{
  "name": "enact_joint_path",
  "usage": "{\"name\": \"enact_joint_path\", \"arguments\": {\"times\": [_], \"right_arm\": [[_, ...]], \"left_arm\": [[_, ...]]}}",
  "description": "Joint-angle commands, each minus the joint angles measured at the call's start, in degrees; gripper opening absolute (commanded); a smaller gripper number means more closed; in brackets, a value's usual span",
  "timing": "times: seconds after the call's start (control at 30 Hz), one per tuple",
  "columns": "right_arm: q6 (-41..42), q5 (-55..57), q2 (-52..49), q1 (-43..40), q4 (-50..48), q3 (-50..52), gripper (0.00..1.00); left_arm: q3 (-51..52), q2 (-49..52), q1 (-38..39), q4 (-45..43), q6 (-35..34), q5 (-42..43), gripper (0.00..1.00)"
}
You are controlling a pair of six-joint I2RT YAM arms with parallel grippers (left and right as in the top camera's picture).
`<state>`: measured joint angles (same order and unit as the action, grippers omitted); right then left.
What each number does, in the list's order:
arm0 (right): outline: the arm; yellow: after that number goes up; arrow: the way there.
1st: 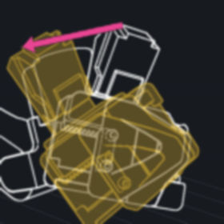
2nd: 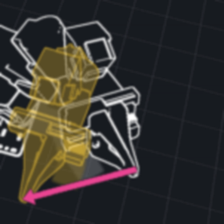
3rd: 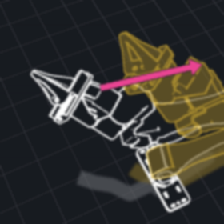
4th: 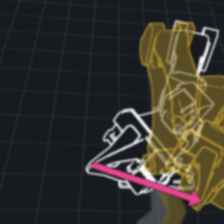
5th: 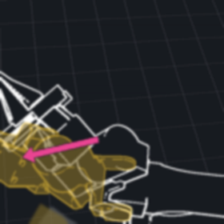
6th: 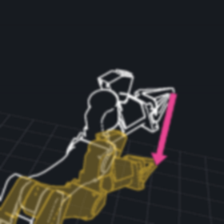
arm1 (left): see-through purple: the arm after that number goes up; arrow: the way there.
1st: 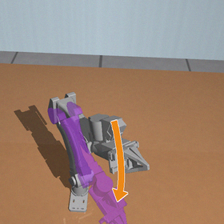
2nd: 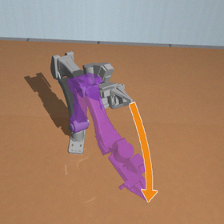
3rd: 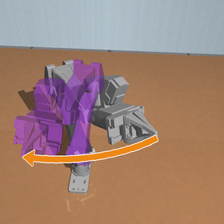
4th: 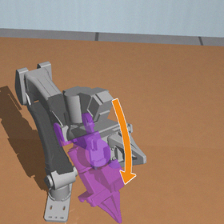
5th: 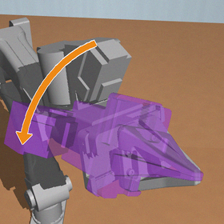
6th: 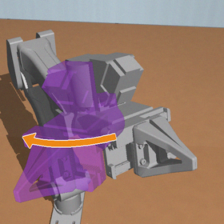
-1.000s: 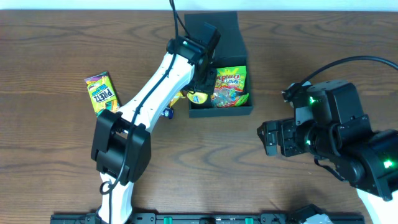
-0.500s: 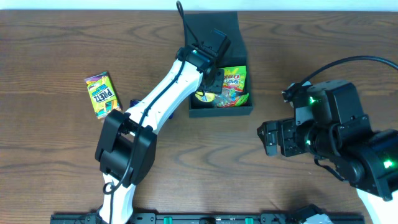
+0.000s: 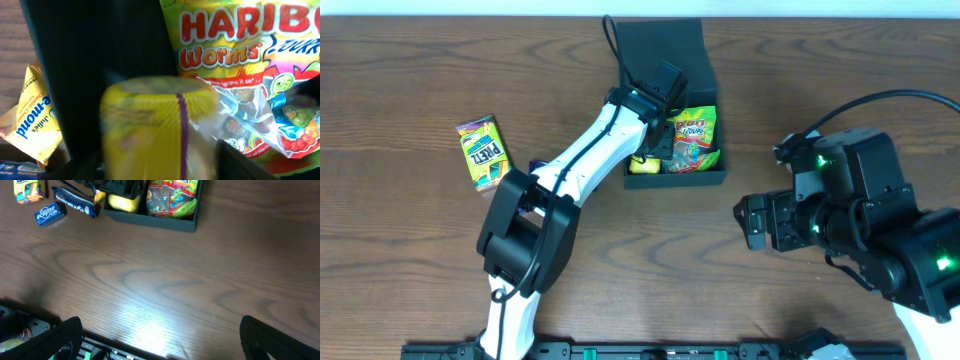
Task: Pack container
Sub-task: 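Carry the yellow tube into the box and release it, then withdraw the left gripper and reach toward the yellow Julie's pack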
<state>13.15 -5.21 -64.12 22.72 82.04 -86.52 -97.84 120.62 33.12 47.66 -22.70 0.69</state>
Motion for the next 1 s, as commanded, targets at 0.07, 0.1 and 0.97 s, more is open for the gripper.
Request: {"name": "enact_joint_path", "arguments": {"times": [0.07,0.1,0.97], "right_arm": [[-0.57,-0.17,0.04,-0.57,0.07,-0.59,0.99],[-0.57,-0.17,0.04,-0.57,0.07,-0.59,0.99],[-0.57,-0.17,0.02,-0.57,0.07,-0.59,0.99]], "left_arm": [[-0.17,0.02,-0.04,0.09,-0.46,-1.29,0.73],[-0.17,0.02,-0.04,0.09,-0.46,-1.29,0.73],[-2.93,-22.71,-6.86,5.64,12.52,-8.81,0.74]]}}
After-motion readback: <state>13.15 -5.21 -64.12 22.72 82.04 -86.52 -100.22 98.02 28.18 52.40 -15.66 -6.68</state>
